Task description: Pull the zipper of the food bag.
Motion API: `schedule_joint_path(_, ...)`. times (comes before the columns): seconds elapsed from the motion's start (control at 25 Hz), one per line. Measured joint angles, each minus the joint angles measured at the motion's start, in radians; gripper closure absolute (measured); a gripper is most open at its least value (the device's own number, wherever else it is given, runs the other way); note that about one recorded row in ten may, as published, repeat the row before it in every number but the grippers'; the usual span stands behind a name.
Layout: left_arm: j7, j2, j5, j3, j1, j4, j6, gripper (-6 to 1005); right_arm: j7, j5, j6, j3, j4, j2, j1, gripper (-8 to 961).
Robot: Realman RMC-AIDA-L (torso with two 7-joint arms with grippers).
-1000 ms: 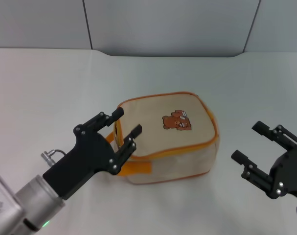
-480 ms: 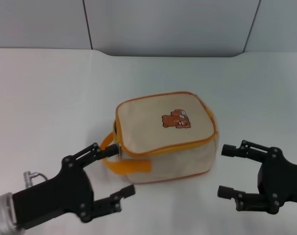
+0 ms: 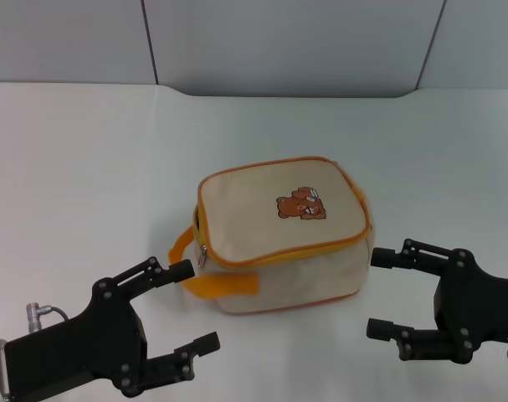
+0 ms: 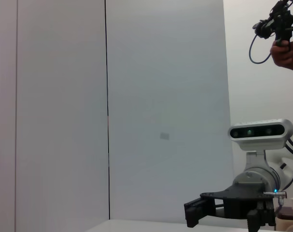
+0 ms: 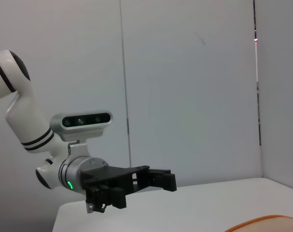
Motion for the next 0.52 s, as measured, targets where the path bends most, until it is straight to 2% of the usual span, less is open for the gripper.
schedule_joint_path(0.32, 0.01, -0.007, 0.0, -0.006, 0.001, 0.002, -0.002, 184, 0.002, 0.005, 0.002, 0.006, -0.001, 0.001, 0.002, 128)
schedule_joint_path(0.52, 0.012, -0.01, -0.006, -0.007, 0.001, 0.003, -0.002, 184, 0.001, 0.008, 0.02, 0.009, -0.001, 0.009, 0.002, 128)
